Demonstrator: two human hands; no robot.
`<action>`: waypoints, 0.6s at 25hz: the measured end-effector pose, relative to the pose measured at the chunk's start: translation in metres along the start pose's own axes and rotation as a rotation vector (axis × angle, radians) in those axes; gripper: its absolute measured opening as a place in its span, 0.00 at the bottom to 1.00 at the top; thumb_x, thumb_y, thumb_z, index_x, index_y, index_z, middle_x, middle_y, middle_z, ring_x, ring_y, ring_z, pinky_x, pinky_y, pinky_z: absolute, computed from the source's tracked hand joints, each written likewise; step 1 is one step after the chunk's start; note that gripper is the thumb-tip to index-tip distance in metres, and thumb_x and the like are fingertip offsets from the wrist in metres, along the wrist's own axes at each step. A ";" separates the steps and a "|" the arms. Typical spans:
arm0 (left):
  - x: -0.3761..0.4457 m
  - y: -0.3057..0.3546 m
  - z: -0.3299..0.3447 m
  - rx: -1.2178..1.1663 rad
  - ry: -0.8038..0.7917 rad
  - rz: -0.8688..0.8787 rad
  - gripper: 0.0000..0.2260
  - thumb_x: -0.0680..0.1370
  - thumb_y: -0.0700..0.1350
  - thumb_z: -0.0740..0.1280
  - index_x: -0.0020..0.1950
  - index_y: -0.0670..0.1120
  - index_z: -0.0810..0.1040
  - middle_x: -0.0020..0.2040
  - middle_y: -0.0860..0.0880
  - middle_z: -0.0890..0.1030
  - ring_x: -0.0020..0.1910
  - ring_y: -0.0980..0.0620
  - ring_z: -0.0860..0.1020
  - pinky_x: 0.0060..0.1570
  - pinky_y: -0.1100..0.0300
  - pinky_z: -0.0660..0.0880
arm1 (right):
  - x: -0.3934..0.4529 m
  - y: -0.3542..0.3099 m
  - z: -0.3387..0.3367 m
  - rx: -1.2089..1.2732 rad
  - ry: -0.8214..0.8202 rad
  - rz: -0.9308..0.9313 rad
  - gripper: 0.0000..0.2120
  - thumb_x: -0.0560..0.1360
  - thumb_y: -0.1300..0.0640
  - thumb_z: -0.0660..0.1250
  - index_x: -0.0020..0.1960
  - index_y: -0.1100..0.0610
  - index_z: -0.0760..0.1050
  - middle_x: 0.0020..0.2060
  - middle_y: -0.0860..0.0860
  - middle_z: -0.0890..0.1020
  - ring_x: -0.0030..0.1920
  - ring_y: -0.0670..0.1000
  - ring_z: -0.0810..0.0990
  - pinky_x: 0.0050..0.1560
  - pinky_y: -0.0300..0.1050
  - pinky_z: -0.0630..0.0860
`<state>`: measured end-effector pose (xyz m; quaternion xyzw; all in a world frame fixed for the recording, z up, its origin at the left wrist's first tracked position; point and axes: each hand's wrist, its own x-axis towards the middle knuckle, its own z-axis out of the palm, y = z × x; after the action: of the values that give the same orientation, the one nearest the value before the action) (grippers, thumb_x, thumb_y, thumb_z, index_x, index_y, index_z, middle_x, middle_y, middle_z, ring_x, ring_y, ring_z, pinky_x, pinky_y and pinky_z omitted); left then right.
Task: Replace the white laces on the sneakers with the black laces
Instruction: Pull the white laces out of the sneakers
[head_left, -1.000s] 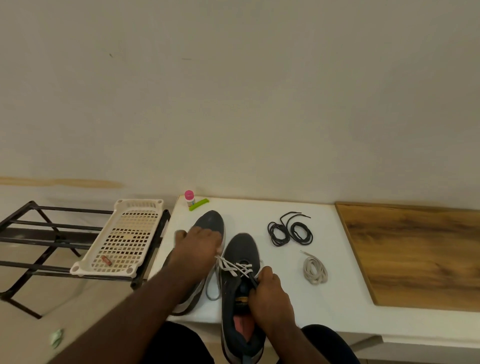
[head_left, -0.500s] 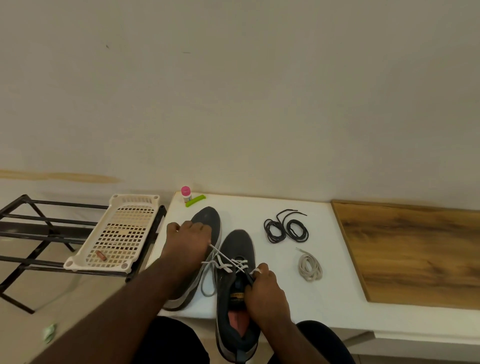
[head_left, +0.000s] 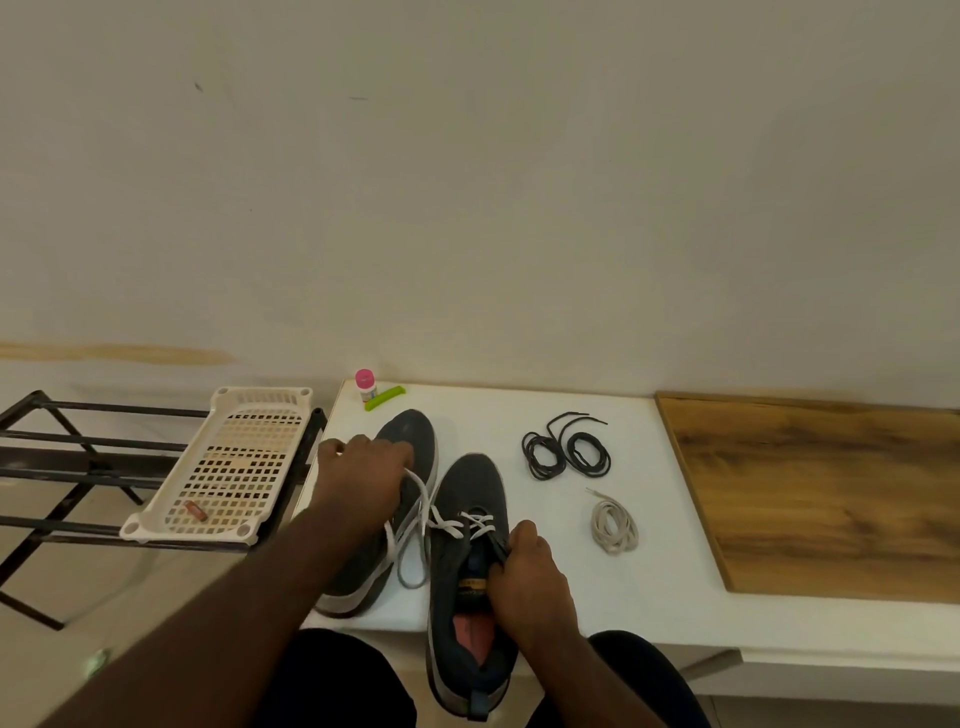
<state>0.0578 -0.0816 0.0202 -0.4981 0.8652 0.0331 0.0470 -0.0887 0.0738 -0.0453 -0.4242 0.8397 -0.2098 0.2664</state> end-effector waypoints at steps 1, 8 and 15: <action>-0.004 0.001 0.001 0.007 0.012 0.006 0.19 0.78 0.45 0.64 0.69 0.56 0.70 0.67 0.52 0.73 0.70 0.48 0.67 0.69 0.42 0.59 | -0.001 0.000 0.000 0.005 -0.008 0.000 0.08 0.78 0.50 0.60 0.53 0.51 0.63 0.50 0.51 0.73 0.47 0.53 0.78 0.48 0.48 0.76; -0.048 0.052 0.040 -0.558 -0.115 -0.050 0.12 0.76 0.55 0.66 0.52 0.49 0.72 0.47 0.50 0.78 0.46 0.53 0.76 0.44 0.58 0.71 | 0.014 -0.001 -0.017 0.167 0.165 -0.196 0.06 0.79 0.51 0.64 0.48 0.50 0.78 0.46 0.45 0.78 0.48 0.45 0.76 0.45 0.32 0.68; -0.054 0.050 0.060 -0.565 -0.037 -0.061 0.09 0.81 0.51 0.60 0.47 0.49 0.76 0.40 0.52 0.78 0.40 0.54 0.75 0.43 0.59 0.72 | 0.034 -0.024 0.000 -0.247 -0.028 -0.428 0.10 0.79 0.56 0.60 0.49 0.57 0.79 0.49 0.53 0.75 0.48 0.52 0.75 0.47 0.44 0.71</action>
<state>0.0442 -0.0044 -0.0324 -0.5165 0.8054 0.2804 -0.0770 -0.0908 0.0329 -0.0410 -0.6246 0.7462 -0.1516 0.1735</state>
